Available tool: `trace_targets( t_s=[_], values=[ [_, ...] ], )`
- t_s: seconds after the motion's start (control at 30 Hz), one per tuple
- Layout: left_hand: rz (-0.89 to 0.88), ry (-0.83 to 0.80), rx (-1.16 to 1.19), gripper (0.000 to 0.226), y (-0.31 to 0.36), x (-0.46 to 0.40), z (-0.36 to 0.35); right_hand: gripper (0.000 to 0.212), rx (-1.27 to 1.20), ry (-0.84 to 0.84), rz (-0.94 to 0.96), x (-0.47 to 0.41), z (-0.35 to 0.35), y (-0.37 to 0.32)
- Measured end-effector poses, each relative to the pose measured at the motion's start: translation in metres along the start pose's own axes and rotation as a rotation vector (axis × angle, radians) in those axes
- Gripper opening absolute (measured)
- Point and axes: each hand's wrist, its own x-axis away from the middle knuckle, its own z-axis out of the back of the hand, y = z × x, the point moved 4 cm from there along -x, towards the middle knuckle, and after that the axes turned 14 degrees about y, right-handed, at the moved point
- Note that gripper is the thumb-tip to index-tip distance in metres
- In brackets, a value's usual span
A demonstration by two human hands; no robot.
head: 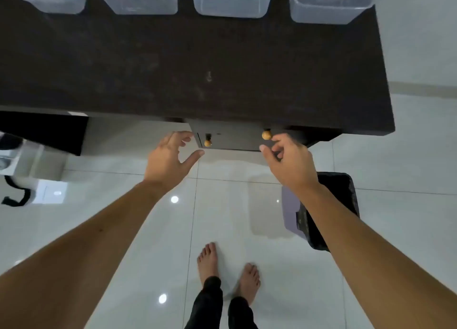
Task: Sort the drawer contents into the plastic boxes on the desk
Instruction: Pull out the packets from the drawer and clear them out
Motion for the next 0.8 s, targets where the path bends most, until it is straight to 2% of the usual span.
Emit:
trace_targets(
  t_s=[0.2,0.33,0.6,0.8],
  values=[
    [0.224,0.071,0.121,0.058,-0.020,-0.023,-0.035,0.035,-0.162,0.118,-0.007,-0.012,-0.024,0.009],
    [0.286,0.150,0.208,0.051,-0.023,-0.025,-0.046,0.034,-0.207,0.191,0.001,-0.015,-0.031,0.015],
    [0.284,0.165,0.266,0.047,-0.027,-0.039,-0.050,0.031,-0.229,0.219,0.059,-0.007,-0.030,0.008],
    [0.202,0.170,0.321,0.036,-0.027,-0.018,-0.046,0.020,-0.262,0.197,0.029,0.015,-0.027,0.012]
  ],
)
